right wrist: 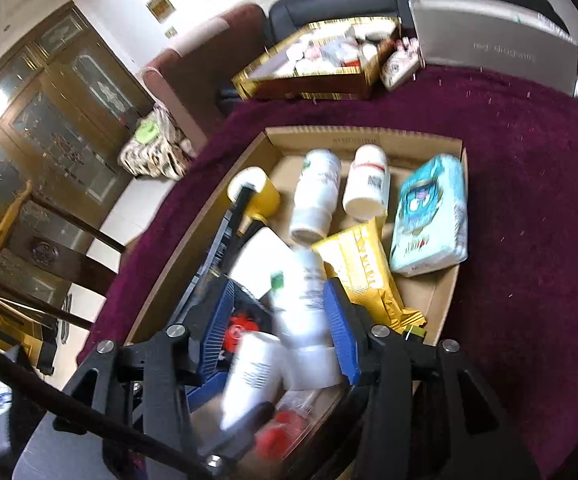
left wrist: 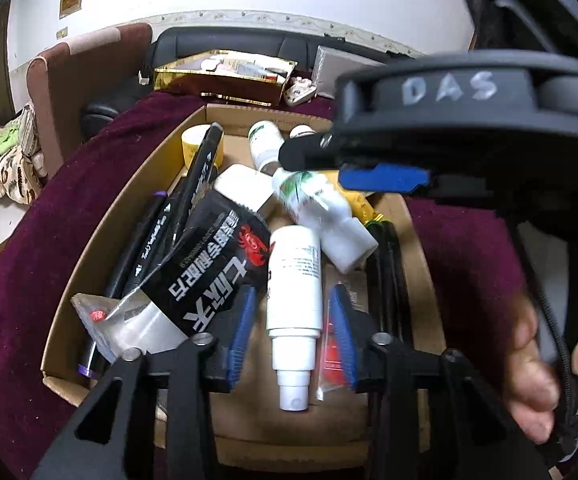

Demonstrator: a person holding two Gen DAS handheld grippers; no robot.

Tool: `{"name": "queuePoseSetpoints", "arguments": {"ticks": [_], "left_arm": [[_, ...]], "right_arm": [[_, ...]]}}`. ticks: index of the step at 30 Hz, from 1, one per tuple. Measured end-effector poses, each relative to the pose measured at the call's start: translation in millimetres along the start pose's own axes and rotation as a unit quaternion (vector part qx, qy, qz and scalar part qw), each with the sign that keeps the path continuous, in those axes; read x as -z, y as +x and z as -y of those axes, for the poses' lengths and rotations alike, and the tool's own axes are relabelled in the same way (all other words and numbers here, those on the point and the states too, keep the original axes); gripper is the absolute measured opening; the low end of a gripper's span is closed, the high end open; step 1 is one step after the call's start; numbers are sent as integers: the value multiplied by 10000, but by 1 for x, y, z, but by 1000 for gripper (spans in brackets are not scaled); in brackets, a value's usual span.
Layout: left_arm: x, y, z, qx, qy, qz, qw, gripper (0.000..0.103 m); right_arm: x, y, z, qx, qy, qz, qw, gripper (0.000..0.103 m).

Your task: Organize objects

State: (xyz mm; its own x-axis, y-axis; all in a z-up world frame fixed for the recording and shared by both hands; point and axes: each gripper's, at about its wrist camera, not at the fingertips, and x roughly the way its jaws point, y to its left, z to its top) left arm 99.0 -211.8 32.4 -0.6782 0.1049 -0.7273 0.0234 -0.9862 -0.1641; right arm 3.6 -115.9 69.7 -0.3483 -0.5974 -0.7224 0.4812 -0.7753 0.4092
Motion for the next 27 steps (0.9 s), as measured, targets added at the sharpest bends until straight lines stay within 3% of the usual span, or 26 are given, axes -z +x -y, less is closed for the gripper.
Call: {"name": "queuePoseSetpoints", "arguments": {"ticks": [3, 7, 11, 14, 16, 19, 21, 23, 27], "left_arm": [[-1, -17, 4, -121, 0, 293, 9995, 52], [-3, -44, 5, -392, -57, 756, 9964, 63], [-5, -68, 8, -1015, 15, 1241, 9871, 73], [-5, -85, 13, -1649, 208, 1586, 9733, 78], [-3, -95, 18, -2088, 393, 1836, 9598, 79], [4, -109, 30, -2689, 643, 2118, 9374, 93], [6, -112, 36, -2790, 797, 2229, 9307, 95], [8, -112, 41, -2791, 904, 2184, 9307, 95], [9, -104, 49, -2554, 1037, 1880, 9427, 95]], "right_arm": [[2, -22, -6, 36, -95, 284, 9995, 55], [11, -53, -7, 101, -113, 702, 9974, 57], [25, -75, -3, 227, -61, 985, 9949, 61], [36, -84, 2, 311, -10, 1093, 9935, 61], [44, -89, 4, 339, 27, 1154, 9927, 61], [53, -94, 5, 399, 64, 1237, 9915, 61], [59, -97, 6, 412, 72, 1276, 9909, 61], [65, -100, 7, 453, 71, 1332, 9900, 64], [75, -106, 9, 640, -14, 1429, 9877, 67]]}}
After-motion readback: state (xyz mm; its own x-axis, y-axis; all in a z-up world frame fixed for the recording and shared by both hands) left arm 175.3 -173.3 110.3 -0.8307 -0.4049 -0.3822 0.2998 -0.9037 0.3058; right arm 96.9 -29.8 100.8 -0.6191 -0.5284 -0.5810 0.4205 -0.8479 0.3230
